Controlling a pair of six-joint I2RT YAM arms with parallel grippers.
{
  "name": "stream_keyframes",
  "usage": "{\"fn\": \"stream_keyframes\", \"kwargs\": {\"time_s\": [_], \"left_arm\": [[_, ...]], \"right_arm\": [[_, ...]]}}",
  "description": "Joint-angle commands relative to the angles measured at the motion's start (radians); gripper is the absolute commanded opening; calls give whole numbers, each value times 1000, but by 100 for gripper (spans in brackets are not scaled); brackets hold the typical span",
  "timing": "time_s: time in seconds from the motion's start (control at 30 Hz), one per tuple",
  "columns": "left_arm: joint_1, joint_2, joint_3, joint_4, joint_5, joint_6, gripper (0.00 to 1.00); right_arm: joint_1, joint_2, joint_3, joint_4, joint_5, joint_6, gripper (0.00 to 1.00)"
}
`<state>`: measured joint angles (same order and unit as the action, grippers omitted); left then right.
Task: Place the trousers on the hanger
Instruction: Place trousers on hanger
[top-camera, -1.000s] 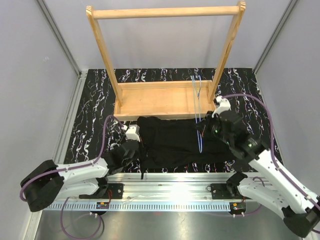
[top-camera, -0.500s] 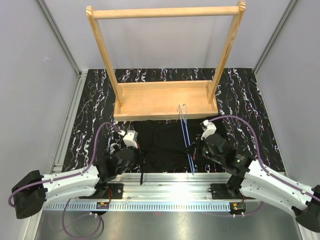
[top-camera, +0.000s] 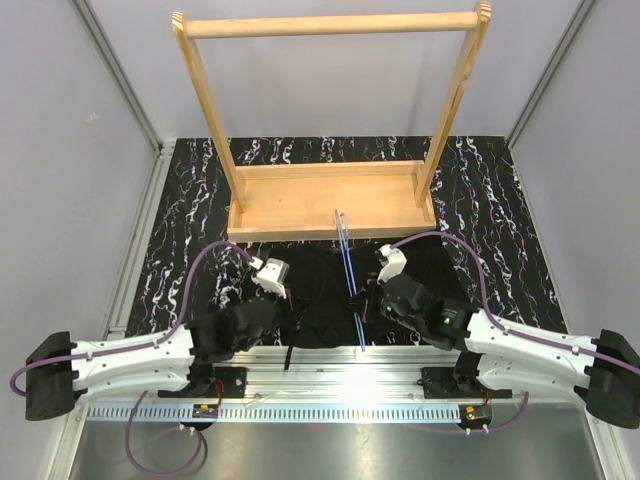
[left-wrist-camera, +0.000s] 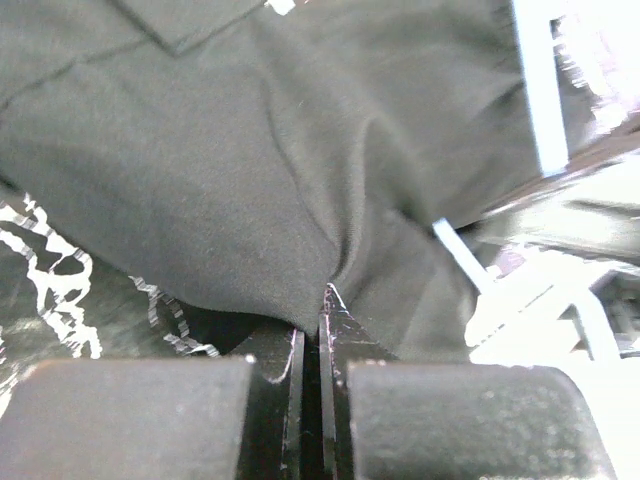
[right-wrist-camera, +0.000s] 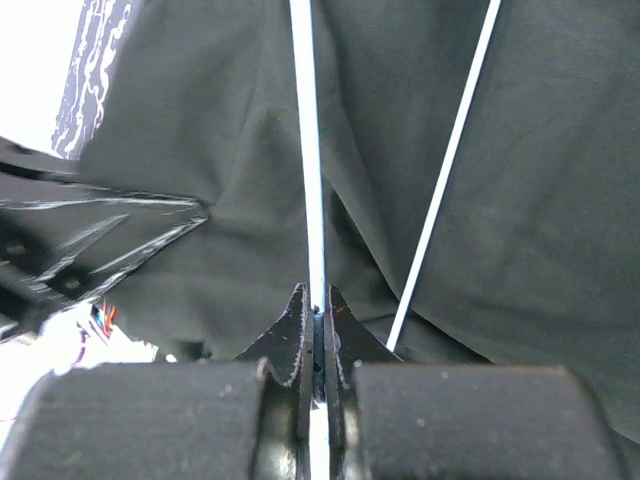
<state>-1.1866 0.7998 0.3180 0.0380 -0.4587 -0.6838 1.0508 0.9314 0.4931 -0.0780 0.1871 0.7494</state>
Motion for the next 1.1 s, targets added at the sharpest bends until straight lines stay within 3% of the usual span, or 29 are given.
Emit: {"fn": "stream_keyframes", "kwargs": {"time_s": [0.0,0.2,0.3,0.67,1.07], "left_arm": [[-30,-40,87,16,-44,36,0],[-67,-114,138,6,-58,67,0],[-68,-116,138,92,-17,110,0],[-68,258,236,418,183,271,0],[-62,607,224,825,287,277,0]], "right_arm": [[23,-5,-17,52,49,39,0],[40,-54,-34,15,61,48,0],[57,-85,-41,1,68,50,0],[130,-209,-39,-100,112,56,0],[146,-352,-47,-229,121,54,0]]}}
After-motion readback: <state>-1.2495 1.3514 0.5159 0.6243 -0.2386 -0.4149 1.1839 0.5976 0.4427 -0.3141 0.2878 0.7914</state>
